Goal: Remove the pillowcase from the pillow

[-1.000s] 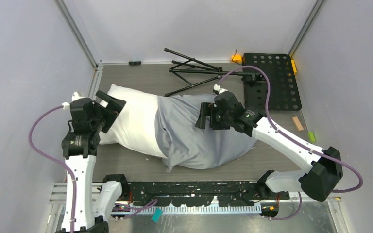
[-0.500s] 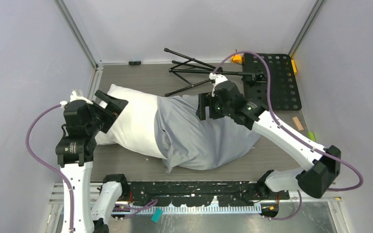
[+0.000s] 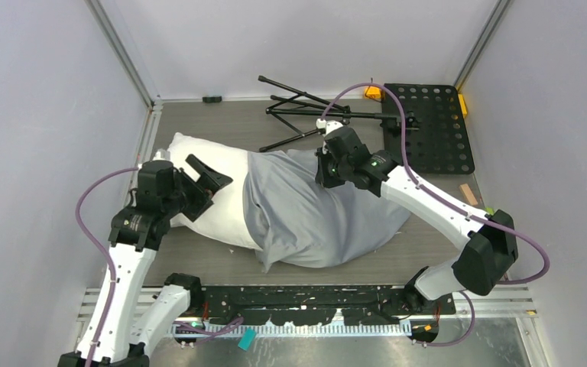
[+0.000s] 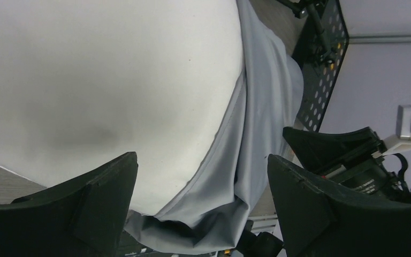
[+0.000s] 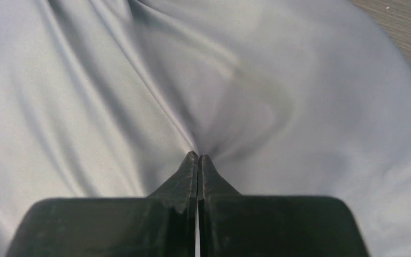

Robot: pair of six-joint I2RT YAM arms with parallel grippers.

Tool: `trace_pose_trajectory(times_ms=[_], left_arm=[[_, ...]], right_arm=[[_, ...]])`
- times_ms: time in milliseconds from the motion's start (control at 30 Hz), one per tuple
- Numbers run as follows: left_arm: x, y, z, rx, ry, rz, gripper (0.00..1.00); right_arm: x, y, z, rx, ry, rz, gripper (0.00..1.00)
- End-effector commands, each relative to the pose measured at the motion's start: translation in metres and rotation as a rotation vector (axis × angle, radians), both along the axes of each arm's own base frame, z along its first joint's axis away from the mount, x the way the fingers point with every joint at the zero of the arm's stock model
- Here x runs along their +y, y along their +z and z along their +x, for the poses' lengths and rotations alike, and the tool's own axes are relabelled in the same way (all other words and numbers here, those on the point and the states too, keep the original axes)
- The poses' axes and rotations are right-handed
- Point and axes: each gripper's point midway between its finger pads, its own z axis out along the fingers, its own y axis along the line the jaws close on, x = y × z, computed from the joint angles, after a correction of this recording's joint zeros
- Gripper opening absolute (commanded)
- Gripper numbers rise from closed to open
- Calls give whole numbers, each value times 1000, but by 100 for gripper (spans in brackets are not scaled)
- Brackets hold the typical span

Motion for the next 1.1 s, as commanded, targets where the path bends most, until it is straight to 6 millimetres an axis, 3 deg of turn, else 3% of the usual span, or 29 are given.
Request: trace_pose_trajectory(times_ms=[0,267,500,600,700,733,833,867,933,1067], left_arm=[[-5,-7,6,1,13,26,94],[10,-22,3,79,120,82,97],[17,-55,3,200,223,104,98],[26,-74,14,186,293,128,98],[36,-97,31,161,331,195,86],[41,-108,35,161,342,235,75],[61,-129,44,169,409,325,7],[67,-132,46,177,429,337,0],[80,-132,51,187,453,353,0],[118,-106,57,158,560,402,0]], right_arm=[[-1,31,9,-94,-21,48,0],[-32,60,5,-220,-125,70,0],[-32,57,1,-211,-124,92,0],[-40,60,1,-230,-158,90,0],[-64,70,4,-293,-272,74,0],[-78,74,5,-323,-336,64,0],[-126,85,3,-400,-530,54,0],[-140,86,1,-408,-576,57,0],[-169,86,-4,-418,-666,57,0],[-224,89,-16,-453,-848,29,0]])
